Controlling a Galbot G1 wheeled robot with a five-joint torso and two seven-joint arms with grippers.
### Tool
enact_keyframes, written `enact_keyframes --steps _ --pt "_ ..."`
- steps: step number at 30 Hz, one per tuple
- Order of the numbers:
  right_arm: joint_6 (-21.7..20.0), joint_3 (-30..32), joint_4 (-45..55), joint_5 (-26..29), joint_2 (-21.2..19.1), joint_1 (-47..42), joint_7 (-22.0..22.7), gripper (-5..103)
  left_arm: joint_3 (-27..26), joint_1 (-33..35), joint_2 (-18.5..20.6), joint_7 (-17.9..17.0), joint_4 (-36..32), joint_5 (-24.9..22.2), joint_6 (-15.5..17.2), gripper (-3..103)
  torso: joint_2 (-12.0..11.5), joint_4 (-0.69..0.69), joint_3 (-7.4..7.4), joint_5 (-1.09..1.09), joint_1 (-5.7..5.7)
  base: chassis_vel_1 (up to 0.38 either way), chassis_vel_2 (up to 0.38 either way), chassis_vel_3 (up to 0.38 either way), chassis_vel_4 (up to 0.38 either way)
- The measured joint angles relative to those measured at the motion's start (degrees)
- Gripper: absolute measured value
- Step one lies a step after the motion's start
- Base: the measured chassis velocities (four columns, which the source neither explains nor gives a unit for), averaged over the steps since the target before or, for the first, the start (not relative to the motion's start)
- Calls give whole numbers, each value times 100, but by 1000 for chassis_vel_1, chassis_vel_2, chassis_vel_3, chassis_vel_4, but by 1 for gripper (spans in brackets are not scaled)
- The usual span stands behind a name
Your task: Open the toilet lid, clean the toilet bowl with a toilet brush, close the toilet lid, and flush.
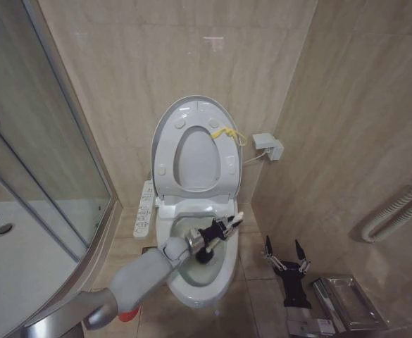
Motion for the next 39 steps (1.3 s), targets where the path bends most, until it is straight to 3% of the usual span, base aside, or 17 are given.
enact_keyframes --steps 3,4,6,8,9,12,15,18,22,23,26,31,35,36,39 --pt "9 -7 36 0 -5 -33 -2 100 45 69 -12 -1 346 51 -73 20 0 9 1 -3 1 0 0 0 0" --pt "11 -8 60 -1 -9 -46 -7 100 25 105 -37 -6 377 46 -79 20 0 5 -1 -3 0 0 0 0 0" --pt "13 -4 87 -1 -18 -65 -9 100 18 145 -54 -40 265 -12 -68 20 0 8 0 -2 0 0 0 0 0" --pt "13 35 141 6 -25 -102 -8 100 121 156 -111 -117 -328 -267 23 20 -1 12 2 1 2 0 0 0 0" --pt "13 48 164 7 -22 -120 -8 100 179 131 -147 -130 -628 -406 59 20 -1 2 1 -2 1 0 0 0 0" --pt "13 63 196 8 -17 -151 -7 100 238 114 -158 -113 -882 -540 74 20 0 -5 0 -4 0 0 0 0 0" --pt "13 48 210 7 -17 -160 -7 100 239 160 -108 -59 -587 -436 15 20 0 -2 0 -2 0 -15 -56 -9 1" --pt "14 16 219 5 -30 -176 -11 100 205 229 -34 -60 -112 -306 -66 20 -1 13 1 0 1 0 0 0 0" --pt "18 39 219 5 -35 -177 -13 100 126 179 -115 -102 -501 -387 -45 20 -1 11 2 1 2 0 0 0 0" --pt "18 57 223 7 -24 -177 -12 100 115 116 -191 -114 -662 -431 -40 20 0 -1 0 -4 1 0 0 0 0" --pt "16 65 235 11 -13 -172 -9 100 148 52 -264 -112 -515 -389 -64 20 1 -6 -1 -2 0 -17 -19 -7 -3" --pt "14 21 243 8 -33 -180 -21 100 198 75 -310 -196 479 -185 -176 20 0 11 0 -1 1 -22 -32 2 -4" --pt "21 19 233 8 -33 -179 -30 100 179 34 -357 -324 158 -322 -112 20 -1 11 2 -1 2 0 0 0 0" --pt "21 22 226 7 -24 -173 -31 100 169 -26 -428 -326 -89 -371 -105 20 -1 2 1 -2 1 0 0 0 0" --pt "23 20 238 8 -10 -179 -31 100 244 -69 -449 -275 -2 -387 -116 20 0 -4 -1 -2 0 0 0 0 0"
